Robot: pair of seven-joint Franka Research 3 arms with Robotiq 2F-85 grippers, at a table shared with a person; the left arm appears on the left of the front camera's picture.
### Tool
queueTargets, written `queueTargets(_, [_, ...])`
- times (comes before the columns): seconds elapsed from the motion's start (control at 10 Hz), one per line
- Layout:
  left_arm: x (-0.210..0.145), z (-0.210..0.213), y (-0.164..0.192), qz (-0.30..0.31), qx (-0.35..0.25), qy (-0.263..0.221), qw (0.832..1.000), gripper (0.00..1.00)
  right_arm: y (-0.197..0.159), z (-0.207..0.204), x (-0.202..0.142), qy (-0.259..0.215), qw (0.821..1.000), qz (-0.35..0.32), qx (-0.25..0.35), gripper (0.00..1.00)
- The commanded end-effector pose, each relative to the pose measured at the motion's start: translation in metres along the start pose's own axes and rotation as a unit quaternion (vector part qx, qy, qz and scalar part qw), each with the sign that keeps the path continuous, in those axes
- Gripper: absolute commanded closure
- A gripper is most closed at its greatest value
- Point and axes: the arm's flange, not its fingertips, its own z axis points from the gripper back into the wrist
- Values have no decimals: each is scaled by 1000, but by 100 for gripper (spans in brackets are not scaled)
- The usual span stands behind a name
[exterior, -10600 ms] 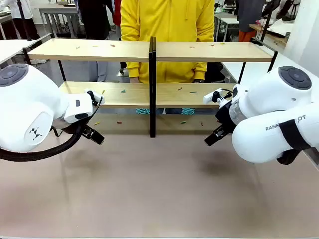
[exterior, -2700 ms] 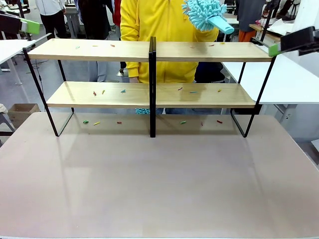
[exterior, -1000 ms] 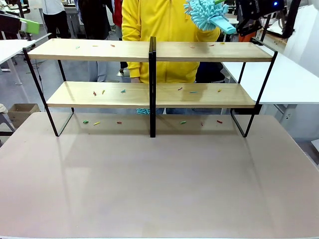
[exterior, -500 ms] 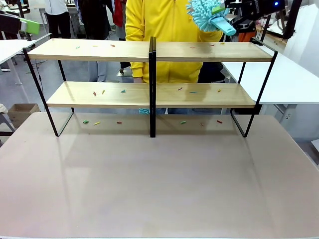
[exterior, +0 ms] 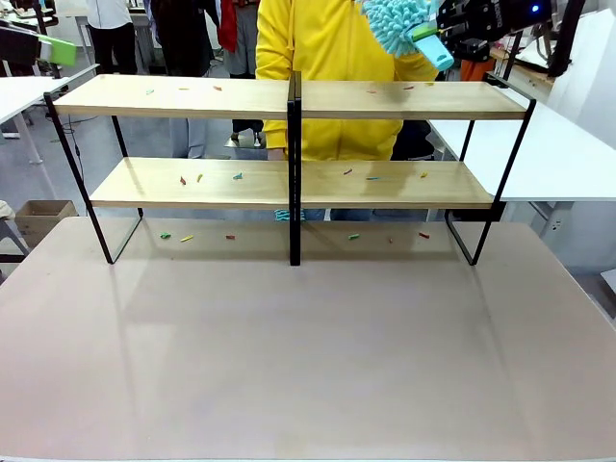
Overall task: Clean the shelves.
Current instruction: Pick up the Duster when the human hands it over.
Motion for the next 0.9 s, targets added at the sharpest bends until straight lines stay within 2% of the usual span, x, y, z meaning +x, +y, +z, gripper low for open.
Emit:
queueTargets(0.0, [0,-1,-2,4,1,1,1000,0,7,5,-6,4,1000,4,-10,100])
queueTargets(0.1, [0,-1,-2,4,1,1,1000,0,16,16,-18,8,1000,26,-13,100])
queueTargets(0.2, [0,-1,-2,4,1,1,1000,0,30,32,-42,46,997,59,-1,100])
queueTargets(0.3, [0,-1,-2,4,1,1,1000,0,42,44,-74,77,994,77,-27,100])
queueTargets(0.4, [0,-1,-2,4,1,1,1000,0,53,54,-111,88,990,89,-72,100])
queueTargets(0.5, [0,-1,-2,4,1,1,1000,0,57,68,-148,89,985,116,-95,100])
queueTargets(0.6, [0,-1,-2,4,1,1,1000,0,57,83,-181,64,985,114,-109,100])
queueTargets(0.7, [0,-1,-2,4,1,1,1000,0,57,53,-110,96,989,94,-64,100])
queueTargets(0.8, [0,-1,-2,4,1,1,1000,0,57,53,-110,96,989,94,-64,100])
